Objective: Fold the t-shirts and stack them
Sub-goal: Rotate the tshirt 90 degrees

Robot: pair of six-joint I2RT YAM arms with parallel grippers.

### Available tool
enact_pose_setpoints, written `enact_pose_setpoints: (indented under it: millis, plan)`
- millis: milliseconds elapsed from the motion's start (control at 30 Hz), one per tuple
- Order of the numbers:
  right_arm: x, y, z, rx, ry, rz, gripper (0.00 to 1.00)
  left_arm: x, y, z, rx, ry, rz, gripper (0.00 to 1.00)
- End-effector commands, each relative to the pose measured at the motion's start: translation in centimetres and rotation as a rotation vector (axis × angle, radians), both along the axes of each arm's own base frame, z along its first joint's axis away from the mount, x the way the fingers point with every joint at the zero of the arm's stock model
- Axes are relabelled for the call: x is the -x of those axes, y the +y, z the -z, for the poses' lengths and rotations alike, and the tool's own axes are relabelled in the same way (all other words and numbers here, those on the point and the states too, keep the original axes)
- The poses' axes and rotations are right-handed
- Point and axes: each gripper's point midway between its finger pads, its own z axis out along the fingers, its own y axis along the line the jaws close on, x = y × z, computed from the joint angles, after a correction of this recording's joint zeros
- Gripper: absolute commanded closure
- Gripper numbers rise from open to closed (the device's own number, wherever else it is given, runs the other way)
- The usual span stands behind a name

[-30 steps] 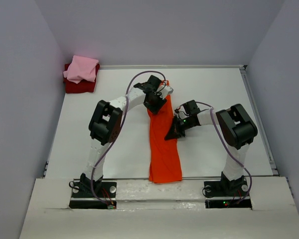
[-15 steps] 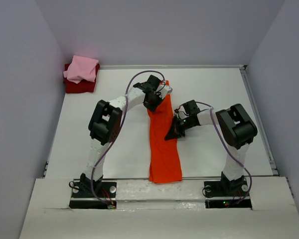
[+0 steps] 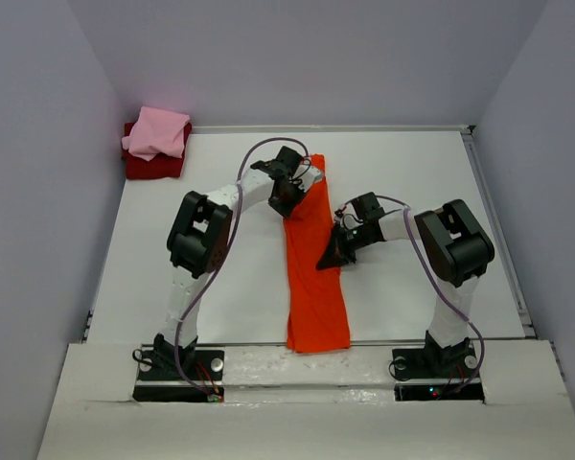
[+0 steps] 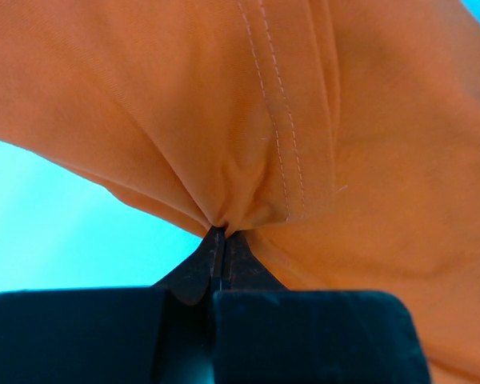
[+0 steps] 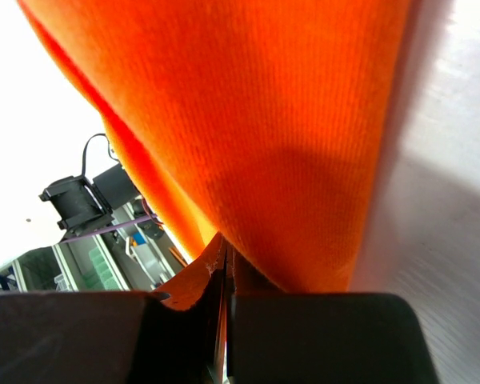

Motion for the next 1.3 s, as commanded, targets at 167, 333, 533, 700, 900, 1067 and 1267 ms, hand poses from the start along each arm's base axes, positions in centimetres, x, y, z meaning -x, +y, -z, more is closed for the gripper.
enact_pose_setpoints:
  millis: [167,333,533,700,900,1067,1267]
  plan:
    - [1.1,-0.5,2.2,0.083,0.040,-0.005,1.00,-0.3,1.0,-3.6,0.010,-0.078,-0.022,1.00]
    - [1.1,-0.6,2.2,0.083,0.043,-0.006,1.00,-0.4,1.8,-3.6,0.006,-0.087,-0.036,1.00]
    - [1.1,-0.6,2.2,0.083,0.043,-0.006,1.00,-0.4,2.3,-3.4,0.003,-0.083,-0.045,0.98]
    - [1.2,-0.6,2.2,0.082,0.043,-0.009,1.00,-0.3,2.2,-2.5,0.012,-0.066,-0.045,0.72]
    - [1.2,-0.6,2.2,0.080,0.042,-0.009,1.00,-0.3,1.0,-2.2,0.049,-0.033,-0.031,0.01]
    - [1.0,-0.5,2.0,0.076,0.036,-0.010,1.00,-1.0,0.9,-4.6,0.063,-0.083,-0.036,0.01]
    - [-1.2,0.7,-1.1,0.034,-0.037,-0.023,1.00,-1.3,0.9,-9.8,0.129,-0.167,-0.084,0.01]
